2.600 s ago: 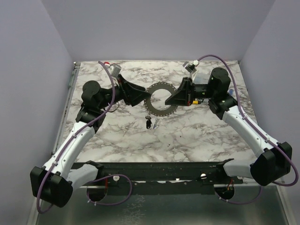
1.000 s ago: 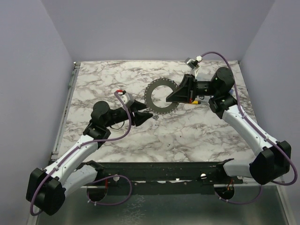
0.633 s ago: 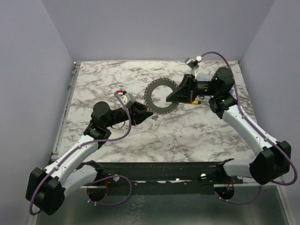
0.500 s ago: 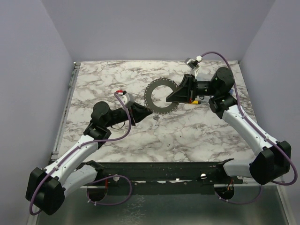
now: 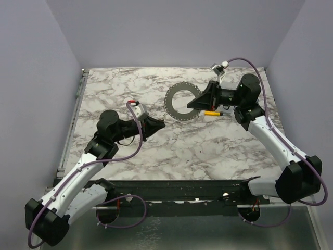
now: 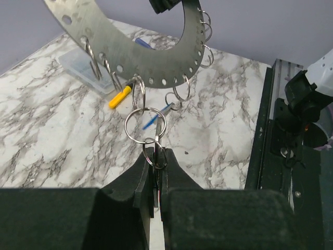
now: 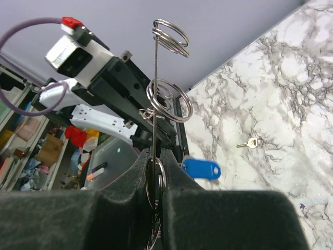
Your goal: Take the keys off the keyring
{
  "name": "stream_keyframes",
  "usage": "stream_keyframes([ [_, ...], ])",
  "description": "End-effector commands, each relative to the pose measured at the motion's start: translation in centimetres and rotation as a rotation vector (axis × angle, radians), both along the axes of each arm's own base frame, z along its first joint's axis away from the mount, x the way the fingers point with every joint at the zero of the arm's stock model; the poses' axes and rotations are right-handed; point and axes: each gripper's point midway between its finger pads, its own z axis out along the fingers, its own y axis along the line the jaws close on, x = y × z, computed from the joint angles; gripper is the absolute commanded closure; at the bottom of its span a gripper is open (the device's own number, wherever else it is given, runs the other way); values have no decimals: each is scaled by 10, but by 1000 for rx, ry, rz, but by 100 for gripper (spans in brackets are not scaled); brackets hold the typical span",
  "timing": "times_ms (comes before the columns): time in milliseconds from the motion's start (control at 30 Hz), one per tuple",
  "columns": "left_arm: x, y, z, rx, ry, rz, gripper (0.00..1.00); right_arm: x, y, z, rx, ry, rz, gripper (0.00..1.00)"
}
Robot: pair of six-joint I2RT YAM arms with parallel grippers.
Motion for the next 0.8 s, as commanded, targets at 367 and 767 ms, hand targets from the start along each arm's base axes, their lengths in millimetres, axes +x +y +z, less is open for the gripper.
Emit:
stream_keyframes([
  [367, 38, 14, -14, 424, -32, 46, 100, 21, -1, -60, -76, -43, -75, 99],
  [767, 64, 15, 1, 772, -375, -6, 100, 3, -6, -104, -51, -37, -69, 88],
])
